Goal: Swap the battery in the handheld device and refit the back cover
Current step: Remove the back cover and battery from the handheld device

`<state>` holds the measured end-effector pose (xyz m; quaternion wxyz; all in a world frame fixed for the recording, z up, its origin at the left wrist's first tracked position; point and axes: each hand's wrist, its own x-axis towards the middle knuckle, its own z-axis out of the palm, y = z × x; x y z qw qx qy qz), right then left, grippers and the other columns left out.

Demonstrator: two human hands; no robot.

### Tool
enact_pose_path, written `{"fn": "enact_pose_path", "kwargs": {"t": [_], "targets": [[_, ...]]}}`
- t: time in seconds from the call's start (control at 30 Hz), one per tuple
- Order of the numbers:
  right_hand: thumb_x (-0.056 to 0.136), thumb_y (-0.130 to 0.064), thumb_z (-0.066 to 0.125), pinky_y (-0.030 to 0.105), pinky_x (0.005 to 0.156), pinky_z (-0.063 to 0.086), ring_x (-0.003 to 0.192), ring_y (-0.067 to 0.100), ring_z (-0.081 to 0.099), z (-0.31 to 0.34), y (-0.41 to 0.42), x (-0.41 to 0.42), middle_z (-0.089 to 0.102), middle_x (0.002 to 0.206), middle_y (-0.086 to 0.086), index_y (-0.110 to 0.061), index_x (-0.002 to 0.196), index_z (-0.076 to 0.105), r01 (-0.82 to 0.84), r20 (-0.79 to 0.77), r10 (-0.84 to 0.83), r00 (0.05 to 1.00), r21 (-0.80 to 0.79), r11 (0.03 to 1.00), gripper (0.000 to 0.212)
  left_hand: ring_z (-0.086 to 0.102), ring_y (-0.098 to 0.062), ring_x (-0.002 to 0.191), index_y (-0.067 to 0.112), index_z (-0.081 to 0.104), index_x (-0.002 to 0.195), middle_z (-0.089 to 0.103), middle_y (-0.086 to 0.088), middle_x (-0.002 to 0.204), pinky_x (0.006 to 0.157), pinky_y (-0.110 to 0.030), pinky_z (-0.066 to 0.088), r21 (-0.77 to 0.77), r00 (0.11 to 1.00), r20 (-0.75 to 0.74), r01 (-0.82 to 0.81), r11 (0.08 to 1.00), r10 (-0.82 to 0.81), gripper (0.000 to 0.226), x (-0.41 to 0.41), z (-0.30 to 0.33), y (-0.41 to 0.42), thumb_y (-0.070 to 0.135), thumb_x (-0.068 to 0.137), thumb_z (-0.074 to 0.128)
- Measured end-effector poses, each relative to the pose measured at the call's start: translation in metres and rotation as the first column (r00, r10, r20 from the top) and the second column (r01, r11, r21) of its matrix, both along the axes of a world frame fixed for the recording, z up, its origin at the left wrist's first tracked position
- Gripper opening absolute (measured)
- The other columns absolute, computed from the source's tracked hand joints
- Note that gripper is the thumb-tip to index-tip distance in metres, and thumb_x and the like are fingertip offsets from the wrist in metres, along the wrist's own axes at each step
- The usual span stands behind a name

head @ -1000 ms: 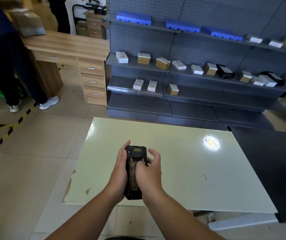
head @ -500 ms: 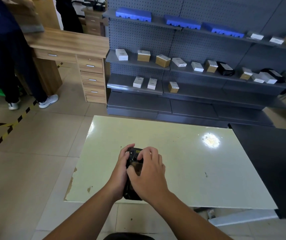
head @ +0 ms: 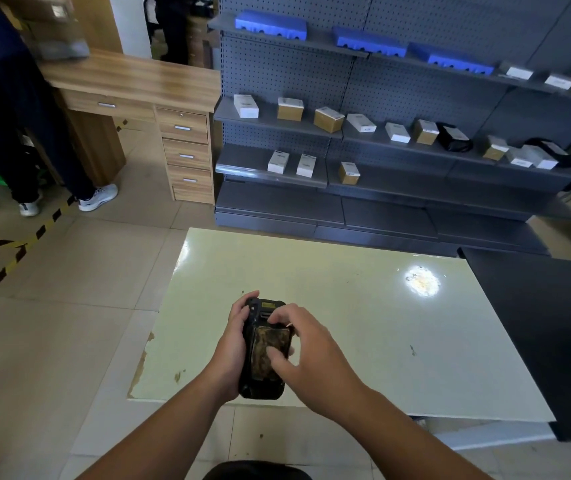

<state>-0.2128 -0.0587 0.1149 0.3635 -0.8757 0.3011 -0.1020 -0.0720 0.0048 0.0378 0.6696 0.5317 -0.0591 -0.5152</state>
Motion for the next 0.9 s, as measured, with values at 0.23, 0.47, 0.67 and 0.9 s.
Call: {"fn": "enact_pose_path", "kwargs": {"t": [0.23, 0.47, 0.67, 0.9], "targets": [[0.094, -0.011, 0.071, 0.017, 0.089, 0.049, 0.104, -0.001, 0.060, 0.030, -0.002, -0.009, 0.066, 0.111, -0.022, -0.031, 0.117, 0.068, -0.252, 0.117, 0.250, 0.961, 0.001, 0.968, 0.030, 0.068, -0.046, 0.116, 0.038, 0.061, 0.134, 0.067, -0.020, 0.134, 0.091, -0.052, 0.059, 0.005, 0.999, 0.016, -0.029, 1.000, 0.029, 0.037, 0.004, -0.008, 0.006, 0.032, 0.113, 0.031], [0.094, -0.003, 0.070, 0.027, 0.085, 0.048, 0.090, 0.016, 0.061, 0.037, -0.008, -0.008, 0.071, 0.104, 0.001, -0.019, 0.114, 0.070, -0.375, 0.096, 0.558, 0.824, -0.646, 0.665, 0.026, 0.074, -0.027, 0.074, 0.033, 0.061, 0.133, 0.071, -0.019, 0.117, 0.056, -0.031, 0.061, 0.007, 0.994, -0.070, -0.082, 0.997, 0.083, 0.035, 0.022, -0.020, 0.008, 0.031, 0.113, 0.032], [0.093, -0.006, 0.074, 0.031, 0.077, 0.051, 0.089, 0.014, 0.064, -0.042, -0.091, -0.007, 0.072, 0.103, -0.004, -0.018, 0.114, 0.073, -0.309, -0.038, 0.330, 0.943, -0.465, 0.829, 0.024, 0.072, -0.049, 0.077, 0.040, 0.059, 0.130, 0.072, -0.027, 0.107, 0.067, -0.052, 0.062, 0.009, 0.969, -0.232, -0.082, 0.997, 0.082, 0.029, 0.033, -0.024, 0.004, 0.039, 0.111, 0.037], [0.089, 0.006, 0.072, 0.027, 0.081, 0.053, 0.090, 0.024, 0.069, -0.169, -0.189, 0.005, 0.072, 0.093, -0.001, -0.017, 0.098, 0.074, 0.248, -0.213, -0.212, 0.954, 0.163, 0.955, 0.025, 0.070, -0.052, 0.082, 0.042, 0.061, 0.129, 0.069, -0.028, 0.113, 0.068, -0.053, 0.062, 0.036, 0.956, -0.276, -0.090, 0.995, 0.097, 0.028, 0.031, -0.037, -0.019, 0.040, 0.110, 0.040]]}}
